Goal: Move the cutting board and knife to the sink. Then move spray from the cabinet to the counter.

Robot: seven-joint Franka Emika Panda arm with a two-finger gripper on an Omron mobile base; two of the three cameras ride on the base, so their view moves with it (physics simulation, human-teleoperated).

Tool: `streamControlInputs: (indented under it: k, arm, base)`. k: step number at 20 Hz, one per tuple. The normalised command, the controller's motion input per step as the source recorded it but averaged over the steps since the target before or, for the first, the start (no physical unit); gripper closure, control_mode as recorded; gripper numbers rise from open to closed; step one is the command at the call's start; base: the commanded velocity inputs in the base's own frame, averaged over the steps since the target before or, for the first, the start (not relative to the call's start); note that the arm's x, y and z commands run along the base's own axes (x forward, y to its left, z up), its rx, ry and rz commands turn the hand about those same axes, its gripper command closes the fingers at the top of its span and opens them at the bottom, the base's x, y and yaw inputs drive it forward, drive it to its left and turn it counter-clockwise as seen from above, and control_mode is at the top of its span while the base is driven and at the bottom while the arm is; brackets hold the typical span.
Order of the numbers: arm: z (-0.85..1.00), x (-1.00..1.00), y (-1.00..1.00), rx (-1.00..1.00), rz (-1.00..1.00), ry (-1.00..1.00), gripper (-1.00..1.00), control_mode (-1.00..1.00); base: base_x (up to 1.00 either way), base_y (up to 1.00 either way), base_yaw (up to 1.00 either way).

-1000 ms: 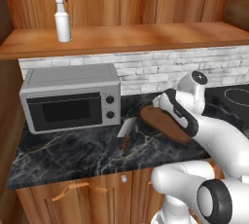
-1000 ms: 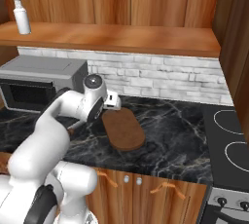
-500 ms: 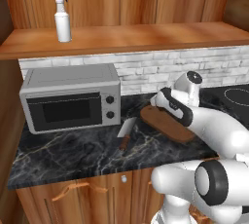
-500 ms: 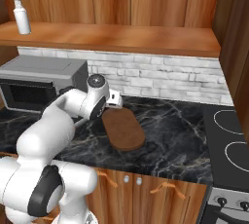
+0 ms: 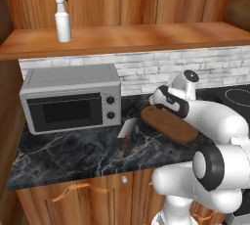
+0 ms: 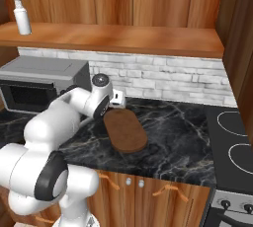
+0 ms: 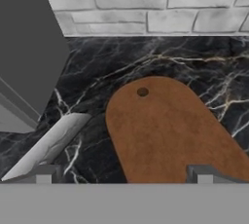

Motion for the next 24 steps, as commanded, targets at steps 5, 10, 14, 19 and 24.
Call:
streamControlInputs:
  k: [5, 10, 14, 19, 24]
  arm:
    - [-0.04, 0.17, 0.00, 0.00, 0.00, 0.00, -1.00, -1.00]
    - [-0.06, 0.17, 0.00, 0.00, 0.00, 0.00, -1.00, -1.00]
    - [-0.08, 0.24, 0.00, 0.00, 0.00, 0.01, -1.00, -1.00]
    - [-0.13, 0.28, 0.00, 0.00, 0.00, 0.02, -1.00, -1.00]
    - [-0.19, 0.21, 0.00, -0.01, 0.00, 0.00, -1.00, -1.00]
  base:
    - [0.00, 0.00, 0.00]
    - [0.00, 0.00, 0.00]
    - [0.00, 0.00, 0.00]
    - [0.00, 0.00, 0.00]
    - [0.00, 0.00, 0.00]
